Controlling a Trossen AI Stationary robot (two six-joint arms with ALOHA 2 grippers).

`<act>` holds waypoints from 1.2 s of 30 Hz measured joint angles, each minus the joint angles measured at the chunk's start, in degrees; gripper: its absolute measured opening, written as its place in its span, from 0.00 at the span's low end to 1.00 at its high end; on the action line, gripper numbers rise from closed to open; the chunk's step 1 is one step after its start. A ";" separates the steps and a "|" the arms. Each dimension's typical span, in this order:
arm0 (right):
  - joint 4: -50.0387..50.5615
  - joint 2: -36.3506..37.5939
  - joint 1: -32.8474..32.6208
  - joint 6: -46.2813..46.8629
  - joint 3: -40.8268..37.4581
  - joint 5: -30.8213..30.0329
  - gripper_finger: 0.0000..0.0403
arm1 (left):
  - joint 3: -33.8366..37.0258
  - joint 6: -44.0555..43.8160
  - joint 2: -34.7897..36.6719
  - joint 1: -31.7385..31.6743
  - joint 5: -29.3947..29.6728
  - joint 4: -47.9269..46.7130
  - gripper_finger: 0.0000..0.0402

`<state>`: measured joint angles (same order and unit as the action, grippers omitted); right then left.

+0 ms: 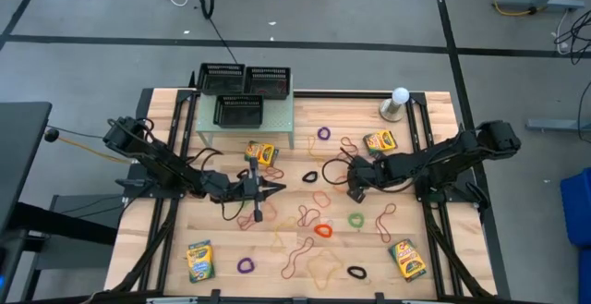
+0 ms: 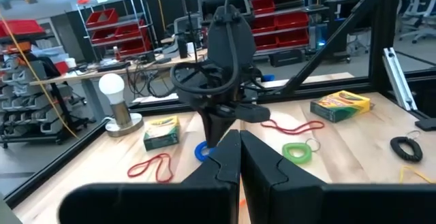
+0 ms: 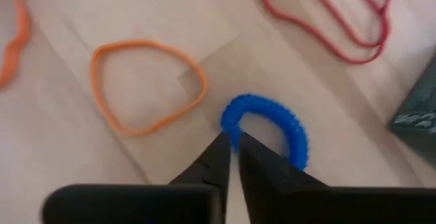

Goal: Pick & Place Office Desk Supplies
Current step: Put the blue spring rubberband into the top left black bin

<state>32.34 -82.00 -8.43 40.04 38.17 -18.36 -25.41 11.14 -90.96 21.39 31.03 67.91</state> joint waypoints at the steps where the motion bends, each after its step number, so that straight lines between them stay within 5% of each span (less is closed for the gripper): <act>1: 0.04 0.00 -0.02 -0.07 0.00 0.92 0.13 | 0.00 0.11 0.00 -0.01 0.00 -0.03 0.02; 7: 0.02 -0.02 -0.02 -5.63 0.00 1.38 0.27 | 0.00 -0.11 0.00 -0.05 0.00 0.01 0.02; 13: -2.47 -0.04 0.09 -9.33 -2.30 1.29 0.29 | 0.02 -4.22 0.00 -0.02 0.00 0.04 0.02; 36: -5.22 -0.02 1.90 -12.93 -4.88 1.67 0.10 | -3.03 -6.96 -0.02 -0.48 -0.26 -2.61 0.02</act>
<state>27.11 -82.02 -6.52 27.10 33.29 -16.69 -28.44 4.18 -90.98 20.91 30.77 65.30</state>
